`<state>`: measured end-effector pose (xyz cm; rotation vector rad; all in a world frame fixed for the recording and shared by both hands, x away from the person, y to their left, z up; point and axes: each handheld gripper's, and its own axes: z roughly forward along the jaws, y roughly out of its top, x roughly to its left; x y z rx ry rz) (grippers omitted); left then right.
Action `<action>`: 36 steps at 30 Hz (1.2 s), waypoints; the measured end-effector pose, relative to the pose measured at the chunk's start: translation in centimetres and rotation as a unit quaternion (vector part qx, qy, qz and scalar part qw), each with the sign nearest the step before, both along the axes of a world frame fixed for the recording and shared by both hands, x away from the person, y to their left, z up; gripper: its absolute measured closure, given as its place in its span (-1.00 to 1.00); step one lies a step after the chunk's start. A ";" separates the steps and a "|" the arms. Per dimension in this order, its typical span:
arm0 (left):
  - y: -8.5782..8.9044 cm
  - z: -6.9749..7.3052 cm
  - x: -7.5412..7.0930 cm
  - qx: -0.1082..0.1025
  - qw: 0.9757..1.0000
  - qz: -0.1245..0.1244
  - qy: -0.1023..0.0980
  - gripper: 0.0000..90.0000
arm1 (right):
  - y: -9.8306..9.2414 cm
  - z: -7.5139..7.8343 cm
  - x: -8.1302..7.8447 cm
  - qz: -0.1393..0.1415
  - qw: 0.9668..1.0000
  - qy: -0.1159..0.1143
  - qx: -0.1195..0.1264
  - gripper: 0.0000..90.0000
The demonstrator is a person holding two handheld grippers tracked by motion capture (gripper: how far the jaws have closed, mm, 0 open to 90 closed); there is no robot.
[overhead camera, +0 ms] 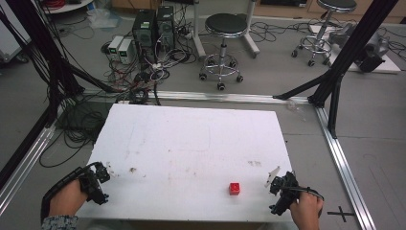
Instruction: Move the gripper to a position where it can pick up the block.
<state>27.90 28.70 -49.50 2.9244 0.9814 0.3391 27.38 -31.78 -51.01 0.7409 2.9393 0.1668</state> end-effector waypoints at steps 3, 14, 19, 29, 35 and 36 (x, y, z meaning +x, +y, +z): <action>0.0 0.1 -0.1 -0.003 1.000 0.003 0.000 -0.61 | -0.1 0.1 0.0 -0.003 1.000 -0.002 0.003 -0.98; -0.1 0.0 0.0 -0.008 1.000 -0.002 0.001 -0.60 | -0.2 -0.2 0.0 -0.002 1.000 -0.002 0.002 -0.98; -0.1 -0.1 0.0 -0.008 1.000 -0.001 0.004 -0.60 | -0.1 -0.3 0.1 -0.001 1.000 -0.001 0.001 -0.98; 0.0 0.0 0.0 -0.009 1.000 -0.001 -0.001 -0.59 | 0.0 -0.3 0.1 0.001 1.000 -0.002 0.002 -0.98; -0.3 0.0 0.0 -0.015 1.000 -0.005 0.000 -0.59 | -0.2 -0.8 0.3 0.005 1.000 0.001 -0.008 -0.98; -0.3 0.0 0.0 -0.016 1.000 -0.006 0.000 -0.59 | -0.2 -0.9 0.3 0.006 1.000 0.001 -0.006 -0.98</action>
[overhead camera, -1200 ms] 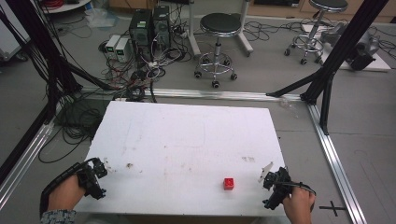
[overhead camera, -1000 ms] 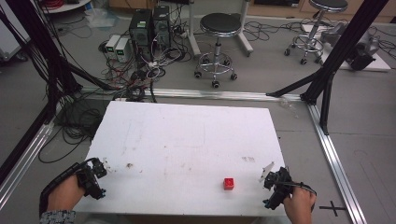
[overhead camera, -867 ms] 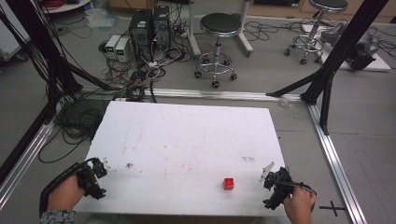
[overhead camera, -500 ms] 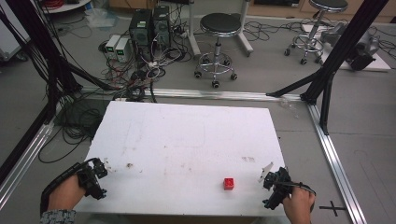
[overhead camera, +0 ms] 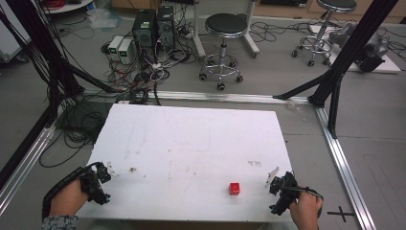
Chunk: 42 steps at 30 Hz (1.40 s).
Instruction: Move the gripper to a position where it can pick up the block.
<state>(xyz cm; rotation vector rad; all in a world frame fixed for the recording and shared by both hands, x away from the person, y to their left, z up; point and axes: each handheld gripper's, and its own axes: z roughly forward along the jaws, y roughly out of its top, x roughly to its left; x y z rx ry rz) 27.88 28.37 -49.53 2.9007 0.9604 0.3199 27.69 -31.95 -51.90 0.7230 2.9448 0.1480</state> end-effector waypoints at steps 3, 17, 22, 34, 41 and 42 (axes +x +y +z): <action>0.0 0.1 0.0 -0.001 1.000 -0.001 0.000 -0.59 | 0.0 -0.1 0.3 0.006 1.000 0.003 -0.002 -0.98; 0.1 0.2 0.1 -0.009 1.000 0.002 -0.004 -0.59 | 0.3 1.8 2.6 0.092 0.996 0.011 -0.011 -0.98; 0.1 0.2 0.1 -0.009 1.000 0.002 -0.003 -0.59 | 1.0 3.4 3.3 0.110 0.994 0.002 -0.006 -0.98; 0.2 0.4 0.0 -0.013 1.000 0.003 -0.002 -0.59 | 4.8 6.6 4.3 0.164 0.986 -0.022 0.004 -0.98; 0.2 0.5 0.0 -0.014 1.000 0.002 -0.004 -0.59 | 7.7 6.3 4.5 0.195 0.981 -0.010 -0.002 -0.98; 0.2 0.6 0.0 -0.013 1.000 0.003 -0.005 -0.59 | 8.3 6.1 4.6 0.202 0.979 -0.005 -0.001 -0.98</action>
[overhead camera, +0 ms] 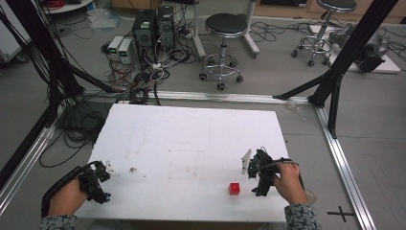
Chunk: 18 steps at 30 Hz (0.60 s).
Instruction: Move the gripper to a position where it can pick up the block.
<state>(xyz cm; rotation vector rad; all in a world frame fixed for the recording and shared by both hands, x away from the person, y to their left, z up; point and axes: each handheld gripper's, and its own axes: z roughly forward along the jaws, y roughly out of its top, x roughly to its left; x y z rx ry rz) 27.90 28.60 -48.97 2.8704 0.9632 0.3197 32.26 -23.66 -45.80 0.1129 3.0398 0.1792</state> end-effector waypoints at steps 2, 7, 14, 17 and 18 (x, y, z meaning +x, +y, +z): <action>0.0 0.1 0.0 -0.001 1.000 0.001 0.000 -0.59 | 0.3 -0.1 0.0 0.003 1.000 -0.001 -0.001 -0.98; 0.1 0.2 0.0 -0.005 1.000 0.004 -0.003 -0.59 | 2.0 -1.3 0.3 0.013 1.000 0.010 -0.011 -0.98; 0.1 0.1 0.0 -0.005 1.000 0.002 -0.002 -0.59 | 3.4 -2.5 0.2 0.029 0.999 0.016 -0.011 -0.98; 0.1 0.1 0.0 -0.006 1.000 0.003 -0.002 -0.59 | 3.9 -2.9 0.1 0.032 0.999 0.018 -0.014 -0.98; 0.1 0.1 0.0 -0.006 1.000 0.002 -0.003 -0.59 | 4.0 -3.1 0.0 0.035 0.999 0.019 -0.013 -0.98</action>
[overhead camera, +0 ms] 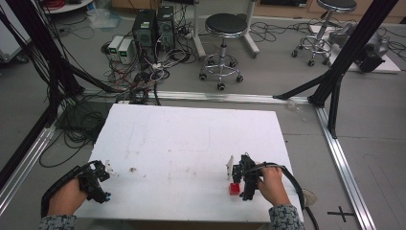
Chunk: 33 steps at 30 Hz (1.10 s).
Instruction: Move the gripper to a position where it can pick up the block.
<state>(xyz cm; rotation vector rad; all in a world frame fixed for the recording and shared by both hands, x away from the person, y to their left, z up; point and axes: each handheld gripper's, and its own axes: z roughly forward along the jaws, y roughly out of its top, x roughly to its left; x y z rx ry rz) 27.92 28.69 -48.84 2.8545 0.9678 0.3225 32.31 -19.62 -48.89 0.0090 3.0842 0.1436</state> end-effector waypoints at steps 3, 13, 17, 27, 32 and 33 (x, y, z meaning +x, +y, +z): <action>0.0 0.1 0.0 -0.002 1.000 0.000 0.000 -0.59 | 0.5 -0.5 -0.2 0.004 1.000 0.005 -0.004 -0.98; 0.0 0.1 -0.1 -0.004 1.000 0.001 -0.004 -0.59 | 1.7 -2.1 -0.4 0.005 1.000 0.009 -0.025 -0.98; 0.0 0.1 0.0 -0.004 1.000 0.000 -0.004 -0.59 | 2.1 -2.7 -0.4 0.011 1.000 0.010 -0.028 -0.98; 0.1 0.1 -0.1 -0.005 1.000 0.001 -0.003 -0.59 | 2.4 -3.2 -0.2 0.013 0.999 0.011 -0.029 -0.98; 0.1 0.2 -0.1 -0.007 1.000 0.004 -0.004 -0.59 | 2.4 -3.1 -0.2 0.011 0.999 0.010 -0.030 -0.98; 0.2 0.2 -0.1 -0.005 1.000 0.002 -0.004 -0.59 | 2.4 -3.1 -0.2 0.011 0.999 0.010 -0.030 -0.98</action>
